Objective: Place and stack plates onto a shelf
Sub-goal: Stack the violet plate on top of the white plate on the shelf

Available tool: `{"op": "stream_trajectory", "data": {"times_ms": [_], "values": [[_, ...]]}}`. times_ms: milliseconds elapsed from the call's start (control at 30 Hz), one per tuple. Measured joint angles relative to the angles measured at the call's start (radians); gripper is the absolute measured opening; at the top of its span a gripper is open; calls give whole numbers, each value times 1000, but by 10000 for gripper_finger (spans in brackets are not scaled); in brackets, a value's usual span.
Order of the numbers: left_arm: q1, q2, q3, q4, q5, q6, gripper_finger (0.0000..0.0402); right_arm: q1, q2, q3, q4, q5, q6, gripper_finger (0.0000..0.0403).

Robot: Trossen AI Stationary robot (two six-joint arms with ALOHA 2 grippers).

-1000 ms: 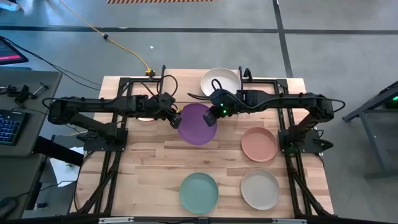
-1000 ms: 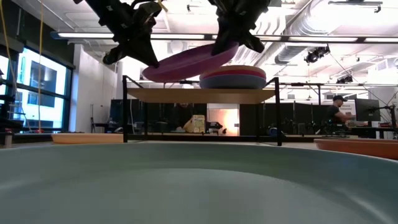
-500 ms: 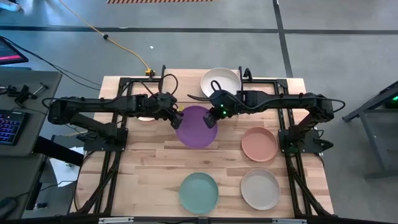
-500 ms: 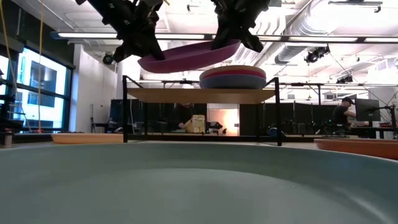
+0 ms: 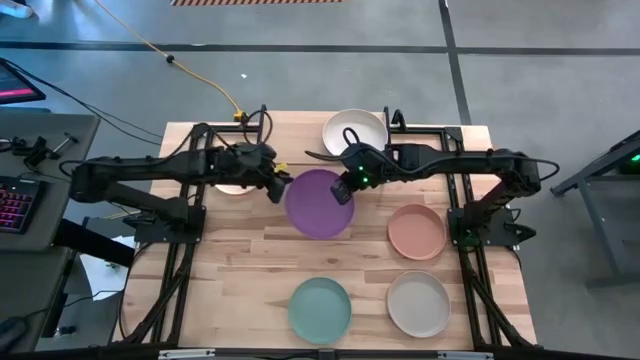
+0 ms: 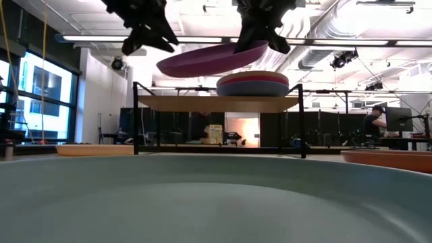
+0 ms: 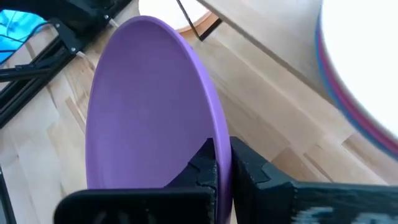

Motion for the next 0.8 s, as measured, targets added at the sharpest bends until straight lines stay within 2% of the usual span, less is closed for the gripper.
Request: {"op": "stream_trajectory", "data": {"times_ms": [233, 433, 667, 800], "values": [[0, -67, 10, 6, -16, 18, 92, -49, -71, 0, -32, 4, -51, 0], [0, -85, 10, 6, -40, 16, 92, -141, -160, 0, -42, 4, -111, 0], [-1, -84, 10, 5, -39, -4, 92, -314, -245, 0, -41, 4, -197, 0], [-1, -84, 10, 5, -39, -10, 92, -458, -262, 0, -40, -63, -210, 0]]}}
